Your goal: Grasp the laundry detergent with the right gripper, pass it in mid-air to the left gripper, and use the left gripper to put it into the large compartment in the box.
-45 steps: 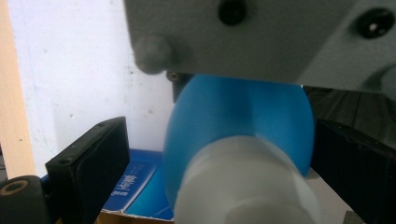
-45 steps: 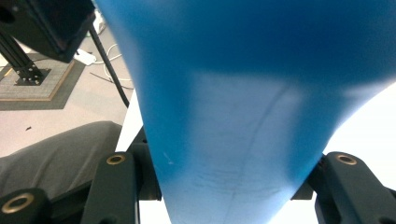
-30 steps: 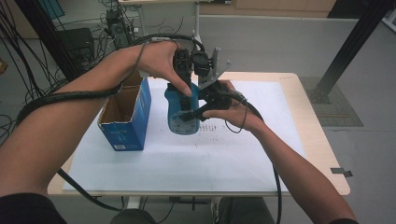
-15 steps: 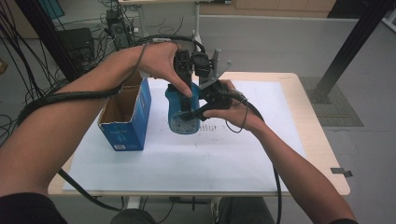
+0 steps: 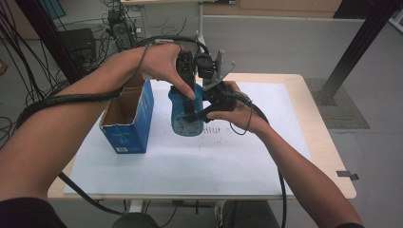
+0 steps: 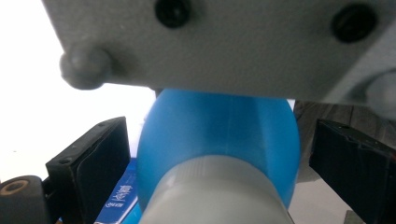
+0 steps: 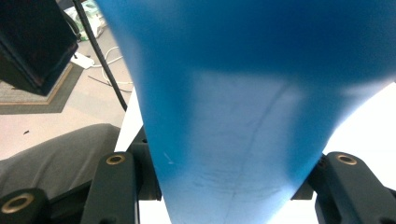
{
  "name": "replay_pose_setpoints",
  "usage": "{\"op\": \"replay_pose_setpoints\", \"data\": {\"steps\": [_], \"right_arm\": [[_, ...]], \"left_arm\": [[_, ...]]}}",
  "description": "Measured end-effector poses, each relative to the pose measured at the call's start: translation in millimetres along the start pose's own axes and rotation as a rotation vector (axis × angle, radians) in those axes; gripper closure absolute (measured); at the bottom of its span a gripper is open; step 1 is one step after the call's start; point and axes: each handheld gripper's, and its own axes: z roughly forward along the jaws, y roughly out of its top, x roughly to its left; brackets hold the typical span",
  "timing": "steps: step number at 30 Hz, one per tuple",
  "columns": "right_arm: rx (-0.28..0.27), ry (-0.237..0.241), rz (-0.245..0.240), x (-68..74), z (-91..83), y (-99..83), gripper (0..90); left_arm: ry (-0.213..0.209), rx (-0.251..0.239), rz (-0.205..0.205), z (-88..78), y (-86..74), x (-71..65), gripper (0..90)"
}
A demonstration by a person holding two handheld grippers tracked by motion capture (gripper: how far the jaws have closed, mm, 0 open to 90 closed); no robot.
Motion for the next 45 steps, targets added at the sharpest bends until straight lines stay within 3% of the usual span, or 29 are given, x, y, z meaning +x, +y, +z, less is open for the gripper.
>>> {"op": "replay_pose_setpoints", "data": {"steps": [45], "right_arm": [[-0.009,-0.007,-0.005,-1.3,-5.0,0.0,44.5]], "left_arm": [[0.014,-0.004,0.003,-3.8,1.3,-2.0,6.0]]}}
